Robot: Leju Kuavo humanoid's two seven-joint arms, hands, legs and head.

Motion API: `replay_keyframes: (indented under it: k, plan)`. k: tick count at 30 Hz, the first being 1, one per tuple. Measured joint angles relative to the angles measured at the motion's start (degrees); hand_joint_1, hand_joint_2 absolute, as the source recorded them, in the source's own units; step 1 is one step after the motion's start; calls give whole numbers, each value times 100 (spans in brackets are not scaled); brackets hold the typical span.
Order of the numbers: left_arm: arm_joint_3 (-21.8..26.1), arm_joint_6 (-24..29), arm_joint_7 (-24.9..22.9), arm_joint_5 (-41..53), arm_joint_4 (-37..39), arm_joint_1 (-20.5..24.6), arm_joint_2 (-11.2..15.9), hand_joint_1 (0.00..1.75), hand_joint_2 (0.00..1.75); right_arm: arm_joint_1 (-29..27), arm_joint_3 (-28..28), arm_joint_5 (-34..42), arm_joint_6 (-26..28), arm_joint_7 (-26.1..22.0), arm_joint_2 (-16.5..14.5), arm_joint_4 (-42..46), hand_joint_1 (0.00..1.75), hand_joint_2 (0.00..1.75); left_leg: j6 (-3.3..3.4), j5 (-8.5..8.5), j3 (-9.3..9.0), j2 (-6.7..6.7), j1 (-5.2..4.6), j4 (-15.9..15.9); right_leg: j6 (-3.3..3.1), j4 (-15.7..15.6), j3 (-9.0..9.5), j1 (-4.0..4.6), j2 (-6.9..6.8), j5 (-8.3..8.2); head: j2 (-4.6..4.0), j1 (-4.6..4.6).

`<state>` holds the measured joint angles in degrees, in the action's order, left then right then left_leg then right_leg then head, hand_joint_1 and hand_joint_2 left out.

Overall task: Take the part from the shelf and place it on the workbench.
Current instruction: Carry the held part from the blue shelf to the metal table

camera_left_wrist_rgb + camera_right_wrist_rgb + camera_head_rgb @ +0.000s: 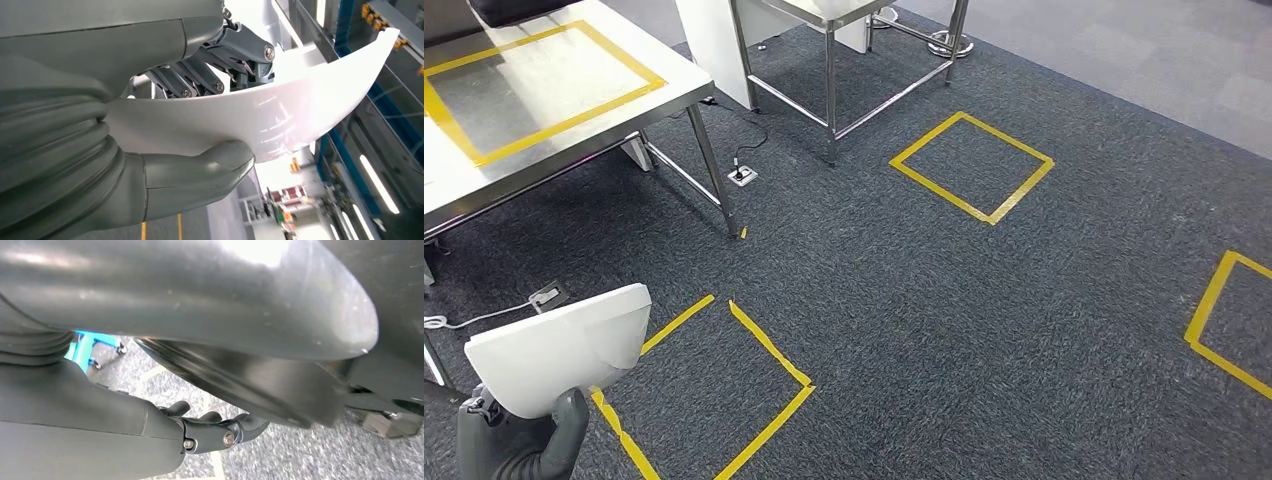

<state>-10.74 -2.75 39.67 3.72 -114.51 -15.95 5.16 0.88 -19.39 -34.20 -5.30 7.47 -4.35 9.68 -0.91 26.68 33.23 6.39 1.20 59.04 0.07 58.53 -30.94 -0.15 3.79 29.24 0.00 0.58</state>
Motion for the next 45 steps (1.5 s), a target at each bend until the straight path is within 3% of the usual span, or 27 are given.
replay_keyframes:
  k: [2, 4, 6, 8, 9, 10, 12, 14, 15, 17, 19, 21, 23, 24, 25, 26, 27, 29, 31, 33, 35, 37, 39, 40, 42, 44, 45]
  plan:
    - [45, 58, -14, 37, 14, -21, -6, 175, 175, 20, 0, -10, 0, 21, 1, 0, 0, 0, -80, -25, 41, 72, 15, -21, -52, -32, 6, 10, -127, -33, 0, 1]
    - [95, 111, -17, 57, 24, -37, -9, 175, 175, 20, 0, -28, -13, 34, 3, 0, 0, 0, -132, 101, 135, -149, 3, 141, -134, -89, 26, -9, -266, -74, 0, -16]
    - [129, 167, -1, 67, 32, -36, -8, 175, 175, 0, 0, -43, -38, 6, 9, 0, 0, 0, -167, 474, 388, -480, -8, 719, -188, -111, 29, -9, -421, -82, 0, -45]
    - [158, 220, 14, 69, 41, -48, -1, 175, 175, -16, 0, -44, -52, -29, 24, 0, 0, 0, -203, 774, 669, -578, -4, 1377, -207, -102, 21, 6, -587, -72, 0, -55]
    - [173, 241, 15, 69, 44, -58, 6, 175, 175, -18, 0, -44, -53, -34, 33, 0, 0, 0, -215, 775, 696, -593, -4, 1485, -207, -97, 20, 9, -670, -67, 0, -55]
    - [185, 260, 14, 79, 46, -65, 12, 175, 175, -16, 0, -44, -53, -33, 41, 0, 0, 0, -222, 671, 612, -616, -3, 1375, -201, -90, 23, 9, -747, -60, 0, -55]
    - [193, 305, -13, 154, 37, -64, 20, 175, 175, -1, -1, -43, -57, -9, 51, 0, 0, 0, -211, 339, 200, -787, -8, 651, -167, -67, 42, 10, -882, -33, 0, -57]
    - [192, 381, -83, 299, 6, -51, 21, 175, 175, 13, -2, -45, -79, 17, 63, 0, 0, 0, -123, 163, -98, -947, -22, 98, -106, -31, 58, 35, -980, 7, 0, -49]
    - [192, 425, -121, 364, -19, -47, 21, 175, 175, 23, -2, -49, -96, 22, 70, 0, 0, 0, -65, 158, -129, -967, -33, 22, -74, -21, 66, 50, -1022, 17, 0, -45]
    - [191, 493, -194, 425, -74, -39, 19, 175, 175, 48, -3, -56, -122, 31, 82, 1, 0, 0, 33, 133, -111, -846, -42, 27, -9, -19, 84, 48, -1093, 25, 0, -43]
    - [193, 516, -290, 392, -108, 1, 15, 175, 175, 66, -8, -44, -125, 60, 90, 2, 0, 0, 103, 102, -92, -737, -25, 10, 73, 119, 44, 18, -898, 147, 0, -37]
    - [196, 515, -406, 348, -110, 85, 5, 175, 175, 68, -32, -11, -134, 94, 92, 2, 0, 0, 156, 67, -63, -625, -3, 0, 131, 687, -204, -8, -551, 489, 0, -22]
    - [196, 508, -487, 329, -89, 156, -2, 175, 175, 58, -62, 11, -153, 107, 92, 2, 0, 0, 178, 42, -24, -490, -5, 5, 139, 1427, -565, -15, -423, 798, 0, -19]
    - [196, 506, -505, 325, -76, 176, -4, 175, 175, 53, -70, 13, -162, 107, 92, 2, 0, 0, 177, 34, -13, -417, -7, 9, 133, 1602, -661, -16, -412, 807, 0, -18]
    - [196, 505, -516, 324, -64, 191, -4, 175, 175, 52, -74, 12, -168, 107, 92, 2, 0, 0, 170, 26, -8, -342, -8, 12, 122, 1569, -659, -16, -404, 709, 0, -19]
    - [196, 504, -522, 323, -54, 206, -5, 175, 175, 54, -78, 12, -171, 107, 92, 2, 0, 0, 159, 18, -7, -268, -7, 14, 103, 1315, -550, -17, -376, 516, 0, -18]
    - [196, 504, -526, 323, -46, 221, -6, 175, 175, 56, -84, 11, -172, 114, 92, 2, 0, 0, 146, 10, -7, -197, -6, 16, 78, 927, -375, -18, -296, 290, 0, -17]
    - [196, 504, -534, 323, -28, 266, -11, 175, 175, 52, -100, 18, -154, 150, 91, 2, 0, 0, 94, -10, 17, -61, -13, 28, 27, 229, -74, -19, -24, 18, 0, -19]
    - [196, 495, -547, 323, -5, 310, -20, 175, 175, 57, -120, 38, -124, 201, 85, 2, 0, 0, 16, -41, 60, 64, -3, 22, 1, 2, 7, 0, 80, -8, 0, -20]
    - [195, 438, -592, 315, 12, 340, -29, 175, 175, 75, -142, 63, -101, 251, 66, 2, 0, 0, -62, -65, 111, 110, 17, 16, -48, -37, 14, -4, -68, -42, 0, -21]
    - [190, 337, -668, 297, 32, 433, -37, 175, 175, 83, -175, 103, -76, 299, 41, 2, 0, 0, -98, 104, 257, -162, -3, 265, -132, -89, 24, -23, -235, -82, 0, -40]
    - [182, 248, -739, 286, 65, 561, -44, 175, 175, 75, -220, 160, -49, 316, 21, 2, 0, 0, -119, 483, 546, -493, -17, 925, -181, -100, 20, -15, -416, -86, 0, -58]
    - [176, 171, -787, 283, 104, 626, -48, 175, 175, 65, -257, 208, -25, 292, 8, 2, 0, 0, -156, 691, 756, -578, -8, 1474, -188, -96, 16, -8, -588, -81, 0, -60]
    - [174, 129, -801, 272, 127, 650, -48, 175, 175, 65, -275, 226, -14, 268, 1, 2, 0, 0, -171, 639, 727, -599, -2, 1478, -184, -91, 15, -9, -666, -78, 0, -60]
    - [169, 67, -811, 227, 178, 730, -48, 175, 175, 76, -313, 246, 1, 229, -21, 2, 0, 0, -185, 323, 378, -731, 10, 907, -156, -67, 25, -11, -809, -59, 0, -60]
    - [166, 33, -811, 182, 230, 832, -48, 175, 175, 85, -345, 250, 19, 214, -39, 2, 0, 0, -128, 131, 23, -969, -12, 263, -95, -20, 29, 21, -924, -17, 0, -62]
    - [166, 24, -810, 168, 253, 866, -48, 175, 175, 87, -359, 251, 26, 210, -43, 2, 0, 0, -78, 112, -54, -1040, -23, 107, -65, 1, 31, 41, -971, -1, 0, -60]
